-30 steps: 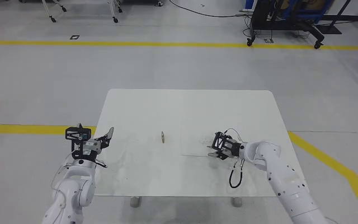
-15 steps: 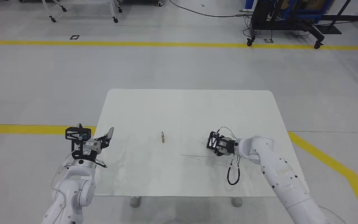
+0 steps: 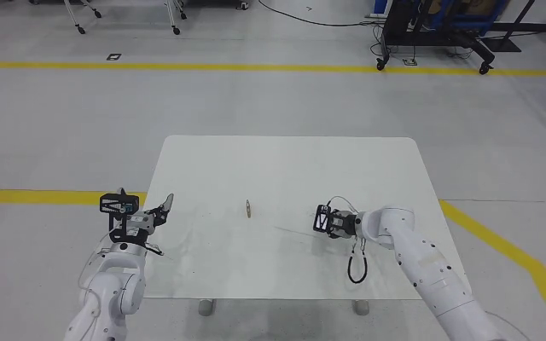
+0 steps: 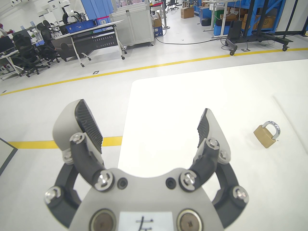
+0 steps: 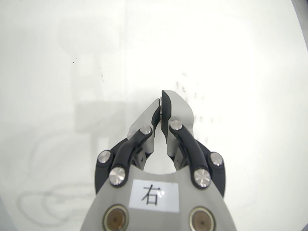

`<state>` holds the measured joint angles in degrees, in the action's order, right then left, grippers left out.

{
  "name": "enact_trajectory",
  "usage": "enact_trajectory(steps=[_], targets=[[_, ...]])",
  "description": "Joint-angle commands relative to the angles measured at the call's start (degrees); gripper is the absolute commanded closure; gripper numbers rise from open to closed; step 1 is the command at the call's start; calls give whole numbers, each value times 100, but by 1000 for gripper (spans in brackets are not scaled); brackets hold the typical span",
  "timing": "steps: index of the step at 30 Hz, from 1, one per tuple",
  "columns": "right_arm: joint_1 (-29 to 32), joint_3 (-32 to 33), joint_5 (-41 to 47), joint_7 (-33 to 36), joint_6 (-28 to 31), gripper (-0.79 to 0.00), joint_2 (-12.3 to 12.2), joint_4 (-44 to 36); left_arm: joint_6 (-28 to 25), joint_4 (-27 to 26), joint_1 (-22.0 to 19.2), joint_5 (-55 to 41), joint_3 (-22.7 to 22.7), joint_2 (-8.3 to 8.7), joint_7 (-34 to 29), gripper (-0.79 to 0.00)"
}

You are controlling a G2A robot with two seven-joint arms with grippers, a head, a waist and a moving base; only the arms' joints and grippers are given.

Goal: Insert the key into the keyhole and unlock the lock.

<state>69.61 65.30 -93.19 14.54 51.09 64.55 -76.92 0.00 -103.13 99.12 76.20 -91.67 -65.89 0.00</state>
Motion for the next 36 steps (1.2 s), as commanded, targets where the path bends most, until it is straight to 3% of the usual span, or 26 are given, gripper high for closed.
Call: enact_trajectory(steps=[1, 12, 26, 28, 32, 36], targets=[[-1, -11, -49, -55, 23, 0, -11, -29, 0, 0, 0, 0, 0, 0, 0, -785], [66, 136, -105, -581, 175, 0, -114, -254, 0, 0, 0, 0, 0, 0, 0, -785], [68, 139, -107, -590, 178, 0, -117, -253, -13, 5, 0, -45, 0, -2, 6, -785], [68, 139, -107, -590, 178, 0, -117, -253, -244, -1, 5, -219, 49, -9, -5, -785], [68, 139, -107, -590, 178, 0, -117, -253, -647, -302, -120, 420, 679, -23, -324, -785], [68, 139, -107, -590, 178, 0, -117, -253, -983, -548, -587, 1140, 1600, -78, -965, -785]])
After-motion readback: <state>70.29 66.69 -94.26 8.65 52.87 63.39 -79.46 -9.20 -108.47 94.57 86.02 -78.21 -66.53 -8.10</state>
